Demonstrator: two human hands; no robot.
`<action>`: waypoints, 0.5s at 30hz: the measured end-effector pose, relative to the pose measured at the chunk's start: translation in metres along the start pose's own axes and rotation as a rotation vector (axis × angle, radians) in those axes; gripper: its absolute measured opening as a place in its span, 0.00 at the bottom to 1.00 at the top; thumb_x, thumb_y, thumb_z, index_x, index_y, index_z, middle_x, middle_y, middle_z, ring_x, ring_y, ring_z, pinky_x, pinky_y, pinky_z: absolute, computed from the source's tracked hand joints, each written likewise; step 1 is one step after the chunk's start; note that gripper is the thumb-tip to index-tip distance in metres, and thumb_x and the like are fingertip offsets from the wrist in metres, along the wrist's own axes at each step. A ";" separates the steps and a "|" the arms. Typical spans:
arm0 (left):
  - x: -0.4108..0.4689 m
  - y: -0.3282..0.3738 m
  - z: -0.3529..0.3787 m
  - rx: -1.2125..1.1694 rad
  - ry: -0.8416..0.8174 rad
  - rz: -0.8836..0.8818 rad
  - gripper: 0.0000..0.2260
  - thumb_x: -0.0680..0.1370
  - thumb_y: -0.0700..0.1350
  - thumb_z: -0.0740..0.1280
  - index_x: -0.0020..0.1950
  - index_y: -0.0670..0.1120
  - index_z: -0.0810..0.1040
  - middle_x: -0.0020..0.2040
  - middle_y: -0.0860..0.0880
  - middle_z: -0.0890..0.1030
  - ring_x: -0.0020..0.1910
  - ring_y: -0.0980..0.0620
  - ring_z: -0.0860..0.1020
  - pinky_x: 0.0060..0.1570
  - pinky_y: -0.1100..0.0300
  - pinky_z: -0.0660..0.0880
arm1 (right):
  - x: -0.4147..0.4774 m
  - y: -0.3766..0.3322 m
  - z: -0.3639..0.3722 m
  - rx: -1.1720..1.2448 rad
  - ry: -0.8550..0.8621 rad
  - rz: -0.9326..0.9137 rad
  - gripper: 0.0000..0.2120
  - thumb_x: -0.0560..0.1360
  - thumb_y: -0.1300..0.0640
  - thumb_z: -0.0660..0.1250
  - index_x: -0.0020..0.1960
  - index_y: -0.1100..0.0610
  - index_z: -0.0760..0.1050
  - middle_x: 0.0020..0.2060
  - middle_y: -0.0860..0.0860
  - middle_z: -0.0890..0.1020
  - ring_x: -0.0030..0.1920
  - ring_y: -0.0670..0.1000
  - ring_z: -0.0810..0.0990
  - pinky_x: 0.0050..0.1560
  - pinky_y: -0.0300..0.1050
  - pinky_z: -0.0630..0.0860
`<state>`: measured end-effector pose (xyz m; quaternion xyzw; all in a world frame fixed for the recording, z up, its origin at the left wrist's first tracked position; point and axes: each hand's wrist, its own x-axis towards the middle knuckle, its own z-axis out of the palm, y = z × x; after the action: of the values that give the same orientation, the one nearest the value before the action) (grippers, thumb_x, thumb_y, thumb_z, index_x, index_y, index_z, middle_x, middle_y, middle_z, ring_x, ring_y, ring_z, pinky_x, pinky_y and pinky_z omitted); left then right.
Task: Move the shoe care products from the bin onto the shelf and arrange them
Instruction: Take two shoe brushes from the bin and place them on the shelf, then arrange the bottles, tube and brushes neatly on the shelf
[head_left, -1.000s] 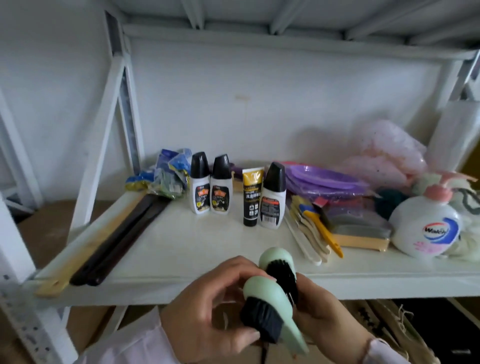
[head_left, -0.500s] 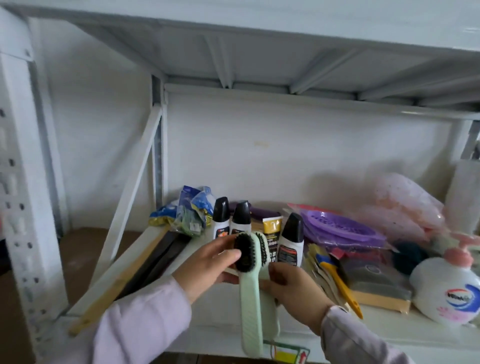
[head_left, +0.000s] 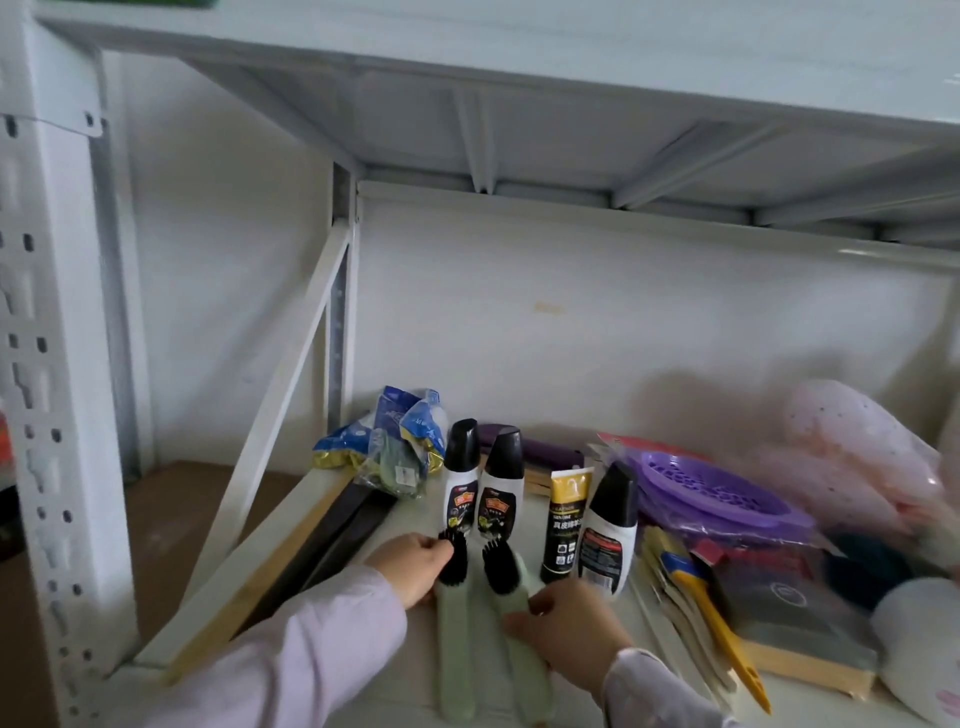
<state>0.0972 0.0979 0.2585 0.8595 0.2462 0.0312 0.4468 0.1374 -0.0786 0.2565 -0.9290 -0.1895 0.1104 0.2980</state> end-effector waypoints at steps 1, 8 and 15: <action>0.002 0.000 0.002 0.028 0.015 0.004 0.12 0.77 0.53 0.59 0.37 0.50 0.76 0.36 0.47 0.79 0.41 0.47 0.77 0.42 0.62 0.69 | -0.001 -0.001 -0.002 -0.049 0.008 0.006 0.14 0.69 0.47 0.69 0.37 0.58 0.81 0.33 0.50 0.80 0.38 0.51 0.79 0.48 0.42 0.79; 0.007 0.004 0.003 0.167 0.009 0.010 0.13 0.77 0.54 0.58 0.51 0.49 0.78 0.51 0.47 0.81 0.49 0.48 0.76 0.46 0.63 0.67 | -0.002 -0.004 -0.014 -0.226 0.021 -0.012 0.17 0.70 0.40 0.66 0.46 0.55 0.77 0.48 0.51 0.82 0.51 0.51 0.81 0.52 0.41 0.77; 0.020 0.024 -0.021 0.050 0.038 0.072 0.09 0.78 0.51 0.58 0.46 0.52 0.76 0.43 0.48 0.76 0.41 0.50 0.74 0.43 0.61 0.69 | 0.006 -0.023 -0.037 -0.279 0.290 -0.275 0.15 0.73 0.43 0.63 0.53 0.51 0.76 0.49 0.47 0.80 0.49 0.48 0.78 0.51 0.39 0.76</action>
<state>0.1185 0.1110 0.2865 0.8779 0.2245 0.0574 0.4190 0.1478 -0.0779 0.2994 -0.9328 -0.2830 -0.0930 0.2030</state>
